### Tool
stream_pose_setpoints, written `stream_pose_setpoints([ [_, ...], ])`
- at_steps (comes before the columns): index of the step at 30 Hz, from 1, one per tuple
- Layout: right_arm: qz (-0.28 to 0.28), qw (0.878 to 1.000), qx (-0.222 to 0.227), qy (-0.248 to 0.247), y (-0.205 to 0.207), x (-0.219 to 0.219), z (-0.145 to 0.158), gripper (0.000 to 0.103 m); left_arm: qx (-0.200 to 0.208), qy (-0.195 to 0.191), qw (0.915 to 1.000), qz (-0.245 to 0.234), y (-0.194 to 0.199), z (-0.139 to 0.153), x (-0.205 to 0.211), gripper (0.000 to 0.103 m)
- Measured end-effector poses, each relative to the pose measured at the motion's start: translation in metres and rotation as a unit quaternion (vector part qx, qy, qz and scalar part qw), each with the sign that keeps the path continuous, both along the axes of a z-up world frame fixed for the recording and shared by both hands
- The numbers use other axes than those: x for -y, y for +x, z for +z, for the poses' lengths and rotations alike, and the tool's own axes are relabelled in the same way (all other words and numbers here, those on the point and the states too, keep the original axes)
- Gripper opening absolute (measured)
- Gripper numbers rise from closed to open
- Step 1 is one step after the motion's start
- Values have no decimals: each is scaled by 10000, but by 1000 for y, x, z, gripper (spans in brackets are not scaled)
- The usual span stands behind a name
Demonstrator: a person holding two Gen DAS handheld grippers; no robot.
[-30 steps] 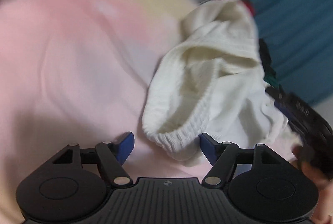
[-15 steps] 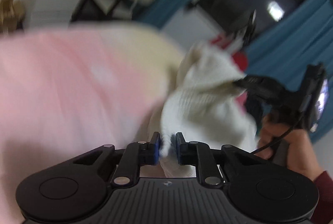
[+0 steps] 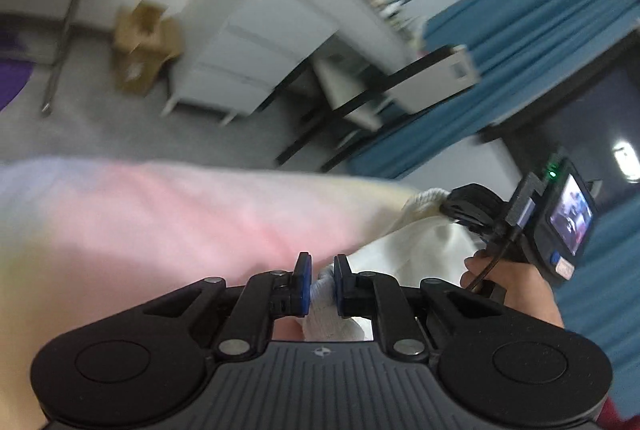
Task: Fold clothes
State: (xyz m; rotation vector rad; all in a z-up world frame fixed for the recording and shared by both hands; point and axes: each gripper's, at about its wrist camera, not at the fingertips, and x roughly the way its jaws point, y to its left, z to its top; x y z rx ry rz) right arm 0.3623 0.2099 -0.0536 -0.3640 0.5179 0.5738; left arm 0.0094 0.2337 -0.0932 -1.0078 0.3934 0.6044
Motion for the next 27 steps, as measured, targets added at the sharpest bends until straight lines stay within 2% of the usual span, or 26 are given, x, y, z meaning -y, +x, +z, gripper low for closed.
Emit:
stream_pose_setpoints([
  [2,-94,9998,-175,86,6,-2,-21,14,-150,-5,9999,-7,8,-5,-3,14],
  [4,-96,9989,-258,385,6,6,-27,17,-204,126,9997,-32,7,-4,-1,16],
  [6,-52,9956,-471,810,12,18,-21,30,-252,183,9995,-57,6,1,-7,21],
  [7,-40,9935,-613,962,14,24,-18,48,-269,90,9996,-52,13,-1,-11,24],
  [8,-37,9912,-777,1071,14,30,-14,71,-276,-89,9996,-7,24,-4,-16,29],
  [9,8,9888,-961,1141,13,37,-10,78,-283,-268,9992,37,34,-6,-21,32],
  [11,102,9881,-1010,1157,1,51,1,78,-287,-515,9982,63,47,-11,-30,38],
  [12,159,9885,-937,1179,-10,61,8,78,-284,-587,9979,50,50,-12,-35,45],
  [17,-28,9888,-511,1403,-64,143,39,78,-321,-599,9977,-56,40,-6,-30,72],
  [19,-216,9879,-362,1494,-83,183,49,78,-376,-644,9972,-89,32,-2,-26,75],
  [21,-543,9877,-159,1459,-96,230,56,78,-462,-702,9964,-139,25,1,-20,78],
  [24,-1373,9827,96,1242,-99,301,61,78,-542,-874,9940,-372,15,3,-3,80],
  [27,-2426,9621,208,1230,-90,379,59,78,-604,-1029,9894,-825,13,-2,19,80],
])
